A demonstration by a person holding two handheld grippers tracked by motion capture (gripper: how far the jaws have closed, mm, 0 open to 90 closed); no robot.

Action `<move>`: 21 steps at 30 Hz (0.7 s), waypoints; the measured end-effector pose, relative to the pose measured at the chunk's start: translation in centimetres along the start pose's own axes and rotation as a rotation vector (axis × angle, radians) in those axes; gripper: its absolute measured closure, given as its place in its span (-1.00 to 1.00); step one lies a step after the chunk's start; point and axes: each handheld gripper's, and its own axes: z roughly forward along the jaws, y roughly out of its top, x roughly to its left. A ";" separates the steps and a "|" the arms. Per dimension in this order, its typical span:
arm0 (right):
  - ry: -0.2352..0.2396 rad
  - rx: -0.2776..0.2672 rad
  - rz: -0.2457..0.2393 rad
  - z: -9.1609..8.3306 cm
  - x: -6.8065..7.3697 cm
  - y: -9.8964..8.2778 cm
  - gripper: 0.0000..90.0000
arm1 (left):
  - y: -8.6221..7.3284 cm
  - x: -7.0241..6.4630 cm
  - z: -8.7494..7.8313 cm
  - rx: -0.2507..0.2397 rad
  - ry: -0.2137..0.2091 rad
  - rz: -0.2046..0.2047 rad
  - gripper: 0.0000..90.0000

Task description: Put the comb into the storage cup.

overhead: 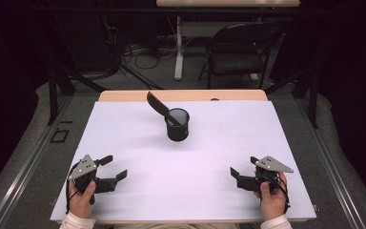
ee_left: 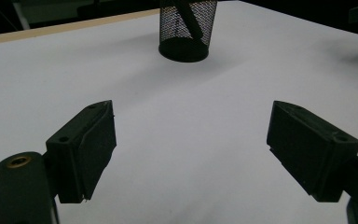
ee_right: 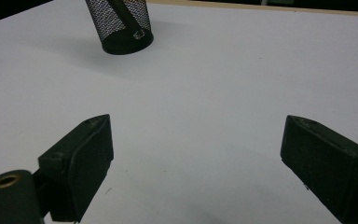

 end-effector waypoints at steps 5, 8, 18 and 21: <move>-0.001 -0.004 0.014 0.0 -0.3 -0.1 -0.80 | 0.0 0.0 0.1 0.000 -0.002 0.004 -0.64; -0.001 0.000 0.014 0.0 -0.3 -0.1 -0.80 | -0.1 0.0 0.1 0.001 -0.001 0.002 -0.64; 0.003 0.010 0.025 0.1 -0.4 -0.2 -0.80 | -0.1 0.0 0.2 0.008 -0.005 -0.006 -0.64; 0.003 0.010 0.031 0.1 -0.5 -0.2 -0.80 | -0.1 0.0 0.2 0.008 -0.003 -0.007 -0.64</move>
